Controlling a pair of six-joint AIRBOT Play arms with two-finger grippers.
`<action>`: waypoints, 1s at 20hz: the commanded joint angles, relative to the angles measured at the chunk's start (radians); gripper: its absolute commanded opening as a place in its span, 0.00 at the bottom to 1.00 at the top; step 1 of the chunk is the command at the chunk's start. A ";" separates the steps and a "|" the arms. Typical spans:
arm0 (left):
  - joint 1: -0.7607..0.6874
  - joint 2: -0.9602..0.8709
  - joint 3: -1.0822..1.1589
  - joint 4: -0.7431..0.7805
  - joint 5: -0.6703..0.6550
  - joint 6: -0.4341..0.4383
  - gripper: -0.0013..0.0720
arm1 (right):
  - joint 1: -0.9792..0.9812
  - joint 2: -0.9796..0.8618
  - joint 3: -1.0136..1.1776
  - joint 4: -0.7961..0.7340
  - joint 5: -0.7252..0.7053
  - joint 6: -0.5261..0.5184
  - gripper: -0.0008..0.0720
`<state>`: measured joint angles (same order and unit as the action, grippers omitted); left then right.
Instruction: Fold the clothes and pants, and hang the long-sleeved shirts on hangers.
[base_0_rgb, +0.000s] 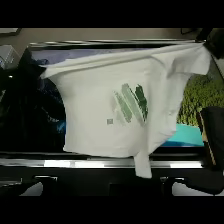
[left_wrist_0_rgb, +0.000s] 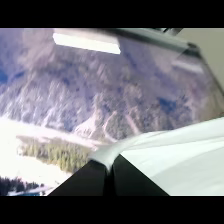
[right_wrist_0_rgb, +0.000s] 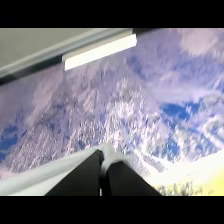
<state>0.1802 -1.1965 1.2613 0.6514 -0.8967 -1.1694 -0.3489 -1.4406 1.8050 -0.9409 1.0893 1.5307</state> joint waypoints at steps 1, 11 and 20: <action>-0.045 -0.229 -0.101 -0.014 0.150 0.018 0.05 | 0.000 -0.290 -0.016 0.223 0.033 0.121 0.06; -0.030 -0.400 -0.072 -0.146 0.035 0.012 0.12 | 0.148 -0.446 -0.012 0.132 0.126 0.137 0.15; 0.226 -0.377 -0.190 0.422 -0.542 -0.203 0.77 | 0.031 -0.241 -0.341 -0.348 0.554 0.117 0.72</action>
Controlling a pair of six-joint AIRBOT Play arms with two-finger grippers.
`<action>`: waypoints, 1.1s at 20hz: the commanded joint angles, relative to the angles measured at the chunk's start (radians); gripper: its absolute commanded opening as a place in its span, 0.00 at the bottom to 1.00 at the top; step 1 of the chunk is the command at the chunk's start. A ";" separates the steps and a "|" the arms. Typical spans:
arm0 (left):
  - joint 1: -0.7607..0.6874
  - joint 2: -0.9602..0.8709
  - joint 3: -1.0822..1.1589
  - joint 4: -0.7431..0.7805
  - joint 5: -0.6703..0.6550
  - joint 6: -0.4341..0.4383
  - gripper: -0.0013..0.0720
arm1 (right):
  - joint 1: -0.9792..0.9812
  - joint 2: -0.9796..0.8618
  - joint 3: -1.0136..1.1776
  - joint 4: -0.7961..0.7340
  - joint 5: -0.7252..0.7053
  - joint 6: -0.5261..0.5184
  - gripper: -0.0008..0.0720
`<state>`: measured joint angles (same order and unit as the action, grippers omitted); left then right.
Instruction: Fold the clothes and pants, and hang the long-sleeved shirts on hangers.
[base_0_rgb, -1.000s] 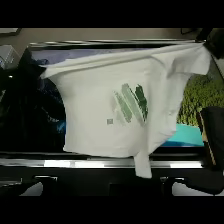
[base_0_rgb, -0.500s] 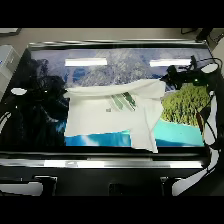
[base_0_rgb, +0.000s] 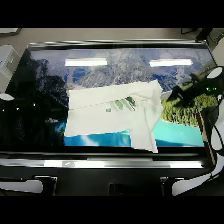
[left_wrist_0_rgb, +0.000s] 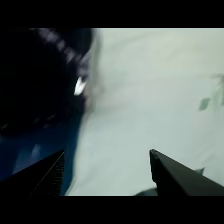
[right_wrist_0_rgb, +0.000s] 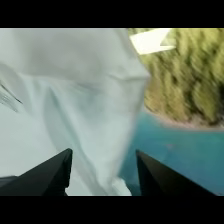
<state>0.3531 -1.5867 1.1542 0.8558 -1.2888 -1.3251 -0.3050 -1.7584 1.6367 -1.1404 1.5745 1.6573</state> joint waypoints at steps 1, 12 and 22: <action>0.055 0.022 -0.137 0.188 -0.130 -0.006 0.70 | -0.013 0.106 -0.254 -0.109 0.017 -0.017 0.74; -0.037 0.017 -0.328 -0.027 0.030 0.113 0.46 | 0.005 0.154 -0.415 0.027 -0.129 -0.042 0.74; -0.068 0.034 -0.327 -0.071 0.014 0.106 0.05 | 0.201 0.097 -0.494 0.033 -0.237 -0.021 0.54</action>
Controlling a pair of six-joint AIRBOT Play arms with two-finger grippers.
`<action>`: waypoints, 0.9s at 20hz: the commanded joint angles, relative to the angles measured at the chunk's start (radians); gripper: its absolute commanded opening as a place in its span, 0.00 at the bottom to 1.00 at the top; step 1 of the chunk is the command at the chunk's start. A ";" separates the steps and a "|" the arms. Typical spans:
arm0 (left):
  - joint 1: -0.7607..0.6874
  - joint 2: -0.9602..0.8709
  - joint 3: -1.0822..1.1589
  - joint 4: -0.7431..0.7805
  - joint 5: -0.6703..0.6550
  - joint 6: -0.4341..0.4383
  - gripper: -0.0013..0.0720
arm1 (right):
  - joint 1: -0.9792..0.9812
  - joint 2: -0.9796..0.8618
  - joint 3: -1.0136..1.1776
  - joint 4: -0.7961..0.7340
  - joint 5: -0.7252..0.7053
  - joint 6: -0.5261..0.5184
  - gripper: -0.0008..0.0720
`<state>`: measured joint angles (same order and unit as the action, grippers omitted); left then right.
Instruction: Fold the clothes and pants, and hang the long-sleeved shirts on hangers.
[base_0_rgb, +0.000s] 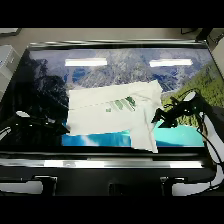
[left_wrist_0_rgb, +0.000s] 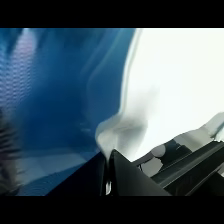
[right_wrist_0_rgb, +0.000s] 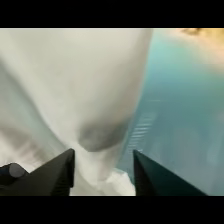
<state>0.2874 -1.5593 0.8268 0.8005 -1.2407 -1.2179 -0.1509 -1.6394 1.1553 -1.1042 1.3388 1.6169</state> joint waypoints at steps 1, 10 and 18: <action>-0.002 0.011 0.000 -0.016 -0.035 -0.001 0.05 | 0.058 -0.021 -0.012 -0.003 0.013 0.022 0.34; 0.006 0.367 0.505 -0.020 0.060 -0.005 0.04 | -0.018 0.349 0.414 -0.079 -0.036 -0.144 0.06; 0.004 0.771 0.954 -0.019 0.386 -0.050 0.04 | -0.027 0.837 0.773 -0.248 -0.262 -0.163 0.06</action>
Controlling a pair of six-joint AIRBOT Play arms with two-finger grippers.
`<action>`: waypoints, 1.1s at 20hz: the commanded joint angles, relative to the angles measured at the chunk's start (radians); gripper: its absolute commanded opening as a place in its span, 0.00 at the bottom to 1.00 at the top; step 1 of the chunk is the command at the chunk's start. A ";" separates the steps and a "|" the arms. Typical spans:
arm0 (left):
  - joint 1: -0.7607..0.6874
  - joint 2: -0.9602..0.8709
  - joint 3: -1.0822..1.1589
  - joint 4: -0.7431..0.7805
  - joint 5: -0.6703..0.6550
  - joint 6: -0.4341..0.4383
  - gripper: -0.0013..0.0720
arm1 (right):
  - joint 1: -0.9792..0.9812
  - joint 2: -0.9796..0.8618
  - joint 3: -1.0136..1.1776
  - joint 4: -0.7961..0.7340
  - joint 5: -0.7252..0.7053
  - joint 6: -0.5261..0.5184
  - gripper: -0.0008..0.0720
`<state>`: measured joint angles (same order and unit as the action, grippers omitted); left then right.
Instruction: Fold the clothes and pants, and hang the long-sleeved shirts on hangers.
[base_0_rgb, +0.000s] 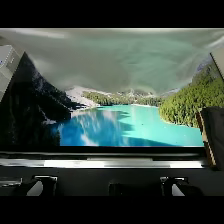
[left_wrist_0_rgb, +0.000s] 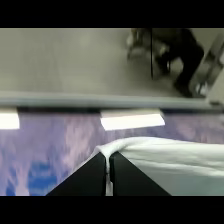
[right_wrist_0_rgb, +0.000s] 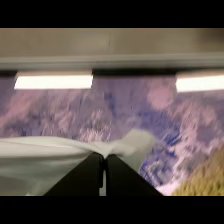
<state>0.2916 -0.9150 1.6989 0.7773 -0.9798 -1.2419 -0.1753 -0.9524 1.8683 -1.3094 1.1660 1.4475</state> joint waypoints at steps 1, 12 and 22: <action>0.000 0.158 0.082 0.004 0.153 -0.026 0.04 | -0.003 0.182 0.060 -0.042 -0.116 0.020 0.06; -0.001 0.053 0.024 0.038 -0.096 -0.025 0.04 | -0.003 0.040 0.060 -0.063 0.130 0.135 0.06; -0.096 -0.649 -0.307 0.016 -0.017 -0.025 0.04 | 0.163 -0.869 -0.012 -0.014 0.190 0.259 0.06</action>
<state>0.2142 -1.3613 1.4185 0.8165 -1.0447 -1.2667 -0.0605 -1.6009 1.8656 -1.3460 1.4528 1.6283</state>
